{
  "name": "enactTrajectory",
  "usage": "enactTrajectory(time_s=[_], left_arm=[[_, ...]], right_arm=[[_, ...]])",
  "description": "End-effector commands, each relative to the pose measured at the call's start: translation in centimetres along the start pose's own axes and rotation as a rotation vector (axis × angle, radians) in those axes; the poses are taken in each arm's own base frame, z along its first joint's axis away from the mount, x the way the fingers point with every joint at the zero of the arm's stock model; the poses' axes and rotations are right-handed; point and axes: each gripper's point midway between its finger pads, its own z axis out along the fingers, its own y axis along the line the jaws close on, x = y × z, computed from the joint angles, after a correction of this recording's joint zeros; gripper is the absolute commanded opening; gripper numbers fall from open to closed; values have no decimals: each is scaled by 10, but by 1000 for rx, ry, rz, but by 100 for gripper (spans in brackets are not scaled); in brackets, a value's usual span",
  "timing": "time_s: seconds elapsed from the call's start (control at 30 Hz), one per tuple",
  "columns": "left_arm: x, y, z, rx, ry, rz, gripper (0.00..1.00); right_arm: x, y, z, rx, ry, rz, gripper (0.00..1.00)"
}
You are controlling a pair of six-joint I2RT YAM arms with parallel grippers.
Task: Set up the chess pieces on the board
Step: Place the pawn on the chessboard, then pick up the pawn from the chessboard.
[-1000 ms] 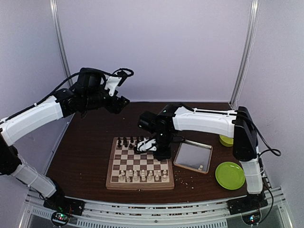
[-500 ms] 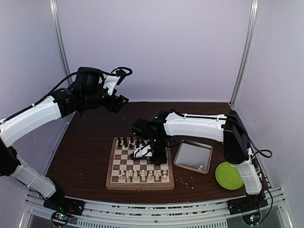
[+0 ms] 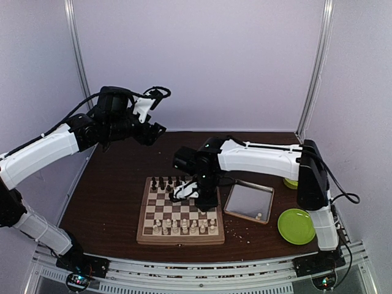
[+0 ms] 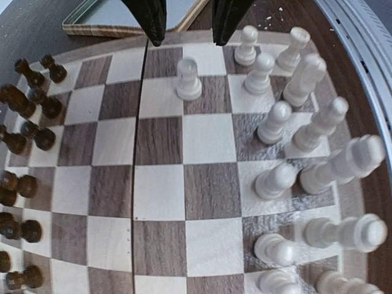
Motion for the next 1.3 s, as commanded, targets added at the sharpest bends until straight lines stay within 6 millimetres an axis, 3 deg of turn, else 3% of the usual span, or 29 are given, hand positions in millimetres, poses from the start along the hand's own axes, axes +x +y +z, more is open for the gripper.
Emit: enactTrajectory(time_s=[0.0,0.27,0.37,0.53,0.67,0.9,1.27], left_arm=[[-16,-5,-4,29,-58,6,72],[5,-56,19,245,68,111,62],[24,-95,33,332,160,188,58],[64,-150,49,520,325,172,46],[91,-190,53,602,394,198,46],[133,-231,67,634,526,291,48],[162,-243,83,654,621,330,49]], right_arm=[[21,-9,-71,53,-130,73,27],[100,-23,-109,64,-374,264,28],[127,-37,-121,120,-481,367,28],[153,-45,-132,134,-608,458,31],[172,-58,-135,234,-586,482,32],[177,-57,-132,244,-573,464,33],[179,-56,-128,248,-557,453,33]])
